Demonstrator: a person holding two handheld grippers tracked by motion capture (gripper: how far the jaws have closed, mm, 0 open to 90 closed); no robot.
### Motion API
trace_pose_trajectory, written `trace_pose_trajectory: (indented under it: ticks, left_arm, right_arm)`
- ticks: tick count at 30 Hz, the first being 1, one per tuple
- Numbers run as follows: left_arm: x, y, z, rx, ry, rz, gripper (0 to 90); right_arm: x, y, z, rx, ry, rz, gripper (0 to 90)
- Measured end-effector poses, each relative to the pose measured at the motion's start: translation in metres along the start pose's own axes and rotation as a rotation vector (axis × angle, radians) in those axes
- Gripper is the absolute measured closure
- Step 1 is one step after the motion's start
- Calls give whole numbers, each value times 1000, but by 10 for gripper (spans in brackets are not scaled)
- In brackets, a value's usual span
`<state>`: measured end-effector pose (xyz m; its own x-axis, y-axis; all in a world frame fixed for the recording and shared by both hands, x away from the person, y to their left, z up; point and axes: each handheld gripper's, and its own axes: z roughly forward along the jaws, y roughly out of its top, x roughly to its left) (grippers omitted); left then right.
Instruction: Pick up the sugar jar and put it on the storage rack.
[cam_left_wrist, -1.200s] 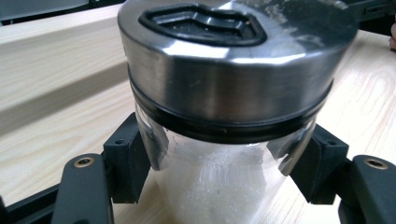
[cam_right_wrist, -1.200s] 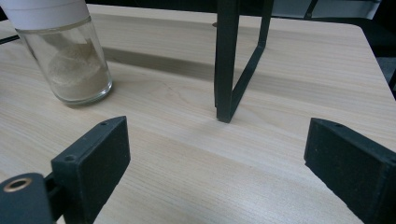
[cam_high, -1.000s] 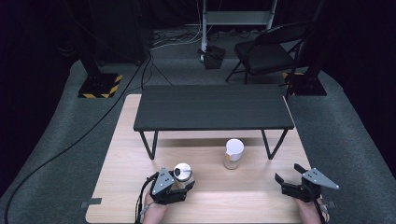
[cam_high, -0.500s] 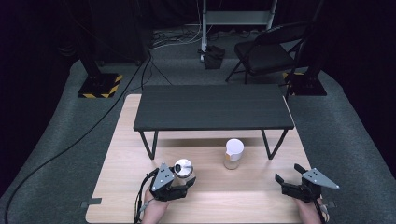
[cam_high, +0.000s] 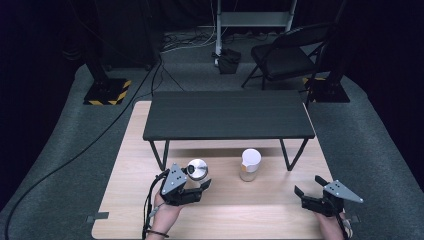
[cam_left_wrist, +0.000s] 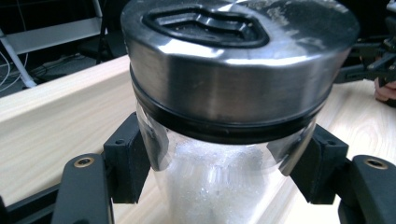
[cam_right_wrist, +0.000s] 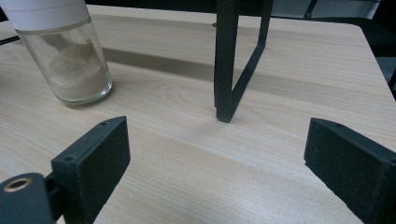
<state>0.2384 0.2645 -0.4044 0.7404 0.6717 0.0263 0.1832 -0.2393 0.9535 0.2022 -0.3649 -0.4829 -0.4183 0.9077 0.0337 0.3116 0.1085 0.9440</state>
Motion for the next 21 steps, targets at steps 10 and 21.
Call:
trace_pose_trajectory:
  ticks: [10, 21]
  left_arm:
    - [1, 23, 4, -4, 4, 4, 311]
    - [5, 43, 2, -28, 17, 7, 311]
  right_arm:
    - [0, 0, 0, 0, 1, -1, 62]
    - [0, 1, 0, 5, 2, -5, 63]
